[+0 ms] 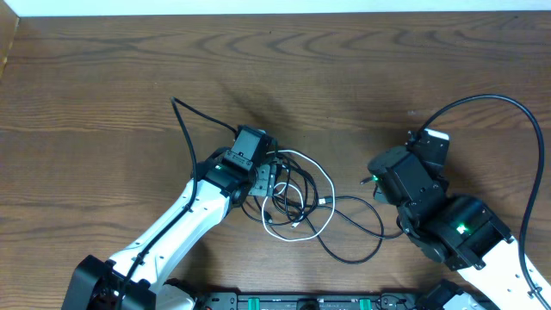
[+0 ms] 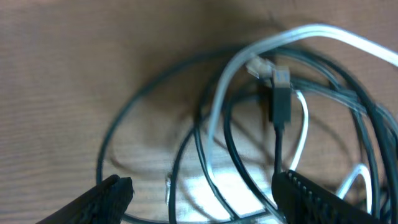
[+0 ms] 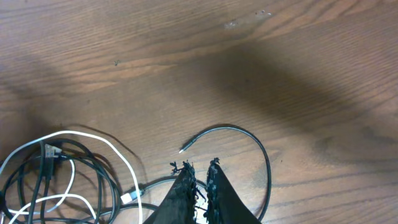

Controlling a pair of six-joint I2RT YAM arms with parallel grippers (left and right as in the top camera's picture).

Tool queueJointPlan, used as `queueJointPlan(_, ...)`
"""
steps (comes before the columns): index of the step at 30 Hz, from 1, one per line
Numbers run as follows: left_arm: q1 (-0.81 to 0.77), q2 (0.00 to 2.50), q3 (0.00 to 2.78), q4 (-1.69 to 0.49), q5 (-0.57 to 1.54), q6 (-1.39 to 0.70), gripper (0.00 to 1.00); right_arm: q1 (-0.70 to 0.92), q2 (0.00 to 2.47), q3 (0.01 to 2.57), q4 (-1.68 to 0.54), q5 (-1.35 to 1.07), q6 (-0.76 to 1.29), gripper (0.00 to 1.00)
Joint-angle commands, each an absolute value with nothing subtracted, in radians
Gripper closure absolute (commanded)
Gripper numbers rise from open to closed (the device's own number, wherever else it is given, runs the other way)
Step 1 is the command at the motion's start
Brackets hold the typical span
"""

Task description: Untangle cables

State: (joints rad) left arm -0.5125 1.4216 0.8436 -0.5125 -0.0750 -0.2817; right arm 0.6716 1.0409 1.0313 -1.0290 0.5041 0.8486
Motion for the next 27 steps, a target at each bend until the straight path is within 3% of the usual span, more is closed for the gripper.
queueJointPlan(1,-0.516,1.431,0.839,-0.482,-0.117,-0.38,0.22,0.666,1.046,1.04,-1.033,0.512,0.86,0.94)
queueJointPlan(12,-0.516,1.539,0.837,-0.426,-0.084,-0.403,0.22,0.667,1.045,1.04,-1.034,0.502,0.86,0.95)
queueJointPlan(17,-0.516,1.634,0.837,-0.408,-0.083,-0.469,0.41,0.666,1.045,1.04,-1.038,0.502,0.859,0.94)
queueJointPlan(23,-0.516,1.636,0.837,-0.409,-0.083,-0.484,0.77,0.666,1.046,1.04,-1.04,0.503,0.859,0.93)
queueJointPlan(27,-0.516,1.588,0.838,-0.41,-0.083,-0.484,0.81,0.666,1.046,1.04,-1.04,0.501,0.86,0.93)
